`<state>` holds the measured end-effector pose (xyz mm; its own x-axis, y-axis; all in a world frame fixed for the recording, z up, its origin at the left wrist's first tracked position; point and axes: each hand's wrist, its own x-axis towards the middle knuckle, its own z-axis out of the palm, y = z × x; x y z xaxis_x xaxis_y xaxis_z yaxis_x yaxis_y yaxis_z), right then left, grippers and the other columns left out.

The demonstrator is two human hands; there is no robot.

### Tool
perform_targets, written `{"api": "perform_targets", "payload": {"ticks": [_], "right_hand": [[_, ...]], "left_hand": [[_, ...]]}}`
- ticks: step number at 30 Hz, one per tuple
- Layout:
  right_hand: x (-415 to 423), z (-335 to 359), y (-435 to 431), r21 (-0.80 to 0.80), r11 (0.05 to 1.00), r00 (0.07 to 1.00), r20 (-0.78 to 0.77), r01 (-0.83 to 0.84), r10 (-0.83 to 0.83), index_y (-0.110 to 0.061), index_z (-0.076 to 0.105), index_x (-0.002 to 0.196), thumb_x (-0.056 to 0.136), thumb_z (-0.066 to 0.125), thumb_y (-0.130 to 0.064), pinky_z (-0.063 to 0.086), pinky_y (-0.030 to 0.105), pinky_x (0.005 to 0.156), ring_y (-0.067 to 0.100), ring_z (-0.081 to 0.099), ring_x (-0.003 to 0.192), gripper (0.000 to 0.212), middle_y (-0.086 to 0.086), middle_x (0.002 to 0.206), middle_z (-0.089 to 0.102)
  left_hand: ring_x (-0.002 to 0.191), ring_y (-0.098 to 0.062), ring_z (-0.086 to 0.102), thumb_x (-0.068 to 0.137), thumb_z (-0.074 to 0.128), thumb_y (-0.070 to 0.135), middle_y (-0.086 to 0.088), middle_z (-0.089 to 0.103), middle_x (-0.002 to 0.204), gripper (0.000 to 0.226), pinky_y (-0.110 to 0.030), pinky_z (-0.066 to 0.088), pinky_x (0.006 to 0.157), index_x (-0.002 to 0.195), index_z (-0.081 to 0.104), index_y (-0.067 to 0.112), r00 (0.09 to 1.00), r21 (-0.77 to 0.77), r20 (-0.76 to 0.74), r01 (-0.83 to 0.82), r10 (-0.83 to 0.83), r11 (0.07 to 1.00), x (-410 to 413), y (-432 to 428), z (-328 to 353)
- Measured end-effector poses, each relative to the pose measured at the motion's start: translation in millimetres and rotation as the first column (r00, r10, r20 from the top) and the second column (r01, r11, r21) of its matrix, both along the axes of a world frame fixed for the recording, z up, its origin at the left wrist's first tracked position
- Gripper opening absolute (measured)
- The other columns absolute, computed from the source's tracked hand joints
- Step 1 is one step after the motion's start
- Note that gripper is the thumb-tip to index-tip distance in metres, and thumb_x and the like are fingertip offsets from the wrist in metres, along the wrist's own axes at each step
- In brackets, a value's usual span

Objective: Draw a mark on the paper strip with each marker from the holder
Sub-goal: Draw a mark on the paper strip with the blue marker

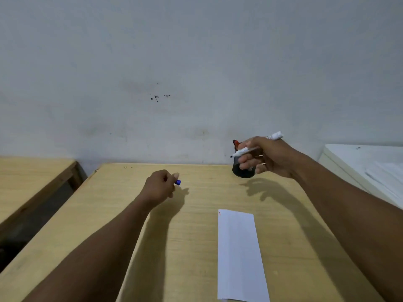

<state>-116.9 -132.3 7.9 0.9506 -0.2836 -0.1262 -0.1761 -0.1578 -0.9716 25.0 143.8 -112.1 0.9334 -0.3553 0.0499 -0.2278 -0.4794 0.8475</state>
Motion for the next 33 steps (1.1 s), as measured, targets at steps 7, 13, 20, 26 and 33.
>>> {"api": "perform_targets", "payload": {"ticks": [7, 13, 20, 26, 33], "right_hand": [[0.4, -73.1, 33.3, -0.086, 0.992, 0.996, 0.010, 0.092, -0.092, -0.012, 0.063, 0.082, 0.086, 0.070, -0.009, 0.031, 0.020, 0.039, 0.013, 0.046, 0.036, 0.008, 0.007, 0.054, 0.058], [-26.7, -125.2, 55.6, 0.106, 0.971, 0.976, -0.017, 0.217, -0.216, -0.005, 0.065, 0.079, 0.086, 0.058, -0.007, 0.033, 0.022, 0.041, 0.024, 0.057, 0.045, 0.010, 0.017, 0.062, 0.067], [-29.1, -142.0, 63.4, -0.058, 0.973, 0.975, -0.017, 0.222, -0.224, -0.011, 0.060, 0.080, 0.086, 0.064, -0.009, 0.038, 0.021, 0.038, 0.019, 0.058, 0.046, 0.008, 0.016, 0.065, 0.071], [-28.1, -148.8, 63.3, -0.108, 0.967, 0.973, 0.017, 0.232, -0.232, -0.007, 0.065, 0.082, 0.084, 0.074, -0.014, 0.043, 0.021, 0.041, 0.017, 0.064, 0.049, 0.011, 0.021, 0.076, 0.077], [-26.0, -153.5, 63.5, -0.115, 0.962, 0.969, 0.019, 0.247, -0.246, 0.001, 0.067, 0.088, 0.084, 0.077, -0.016, 0.044, 0.023, 0.042, 0.016, 0.065, 0.049, 0.020, 0.024, 0.077, 0.077]], "left_hand": [[0.075, -0.022, 0.057, 0.087, 0.059, 0.040, 0.005, 0.063, 0.074, 0.022, -0.032, 0.038, 0.060, 0.072, 0.050, 0.026, 0.899, 0.492, 0.193, 0.259, -0.394, 0.832, -38.9, -53.6, -19.7], [0.079, -0.018, 0.067, 0.074, 0.062, 0.059, 0.008, 0.071, 0.080, 0.033, -0.035, 0.053, 0.070, 0.086, 0.058, 0.029, 0.934, 0.372, 0.084, 0.293, -0.347, 0.881, -49.2, -56.5, -28.4], [0.083, -0.014, 0.062, 0.056, 0.081, 0.075, 0.009, 0.063, 0.093, 0.080, -0.033, 0.054, 0.071, 0.112, 0.051, 0.026, 0.899, 0.519, 0.010, 0.370, -0.438, 0.770, -59.7, -60.0, -21.0], [0.086, -0.016, 0.062, 0.054, 0.082, 0.075, 0.008, 0.061, 0.095, 0.083, -0.035, 0.056, 0.074, 0.114, 0.050, 0.027, 0.896, 0.517, 0.024, 0.369, -0.443, 0.773, -58.6, -59.9, -23.8], [0.091, -0.018, 0.063, 0.051, 0.082, 0.075, 0.008, 0.063, 0.097, 0.081, -0.042, 0.058, 0.083, 0.109, 0.050, 0.028, 0.896, 0.494, 0.039, 0.367, -0.442, 0.788, -59.5, -57.8, -26.7]]}}
